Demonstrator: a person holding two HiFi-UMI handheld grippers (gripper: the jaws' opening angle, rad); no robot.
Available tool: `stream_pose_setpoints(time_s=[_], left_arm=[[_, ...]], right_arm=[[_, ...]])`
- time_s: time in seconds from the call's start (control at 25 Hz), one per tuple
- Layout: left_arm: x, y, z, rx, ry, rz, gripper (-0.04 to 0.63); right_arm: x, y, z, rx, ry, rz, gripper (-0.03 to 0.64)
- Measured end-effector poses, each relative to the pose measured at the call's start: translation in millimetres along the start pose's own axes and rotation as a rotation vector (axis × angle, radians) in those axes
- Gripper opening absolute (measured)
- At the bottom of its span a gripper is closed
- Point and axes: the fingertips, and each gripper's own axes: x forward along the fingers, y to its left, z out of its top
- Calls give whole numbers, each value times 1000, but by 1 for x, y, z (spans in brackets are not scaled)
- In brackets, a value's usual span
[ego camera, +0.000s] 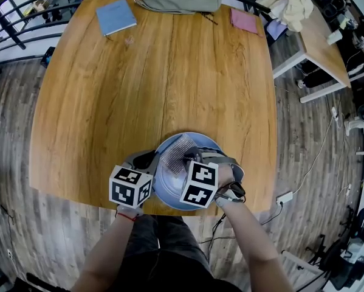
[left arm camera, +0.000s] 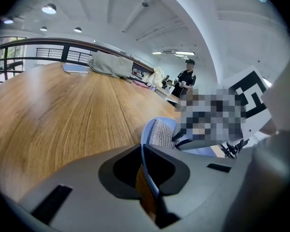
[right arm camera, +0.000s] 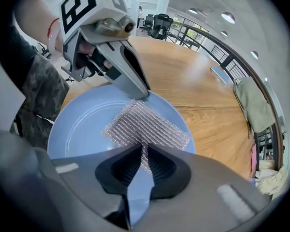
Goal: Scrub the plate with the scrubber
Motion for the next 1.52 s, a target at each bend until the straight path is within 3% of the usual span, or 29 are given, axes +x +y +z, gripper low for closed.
stream_pose_setpoints(time_s=[0.36,0.56,1.0,1.52], left_arm=[[0,3,1,5,-7,24,12],[1,2,0,6,-11,33,11],[2,2,1,6,-16,41,9],[1,1,1,7,-18,39,9]], right_arm=[[-12,-6,-58,154,57,-63,48],[-21,23,-79,190,79,-16,46],[-28,97,-66,76,125,127,45],[-16,89,-18,-29,47,143,46]])
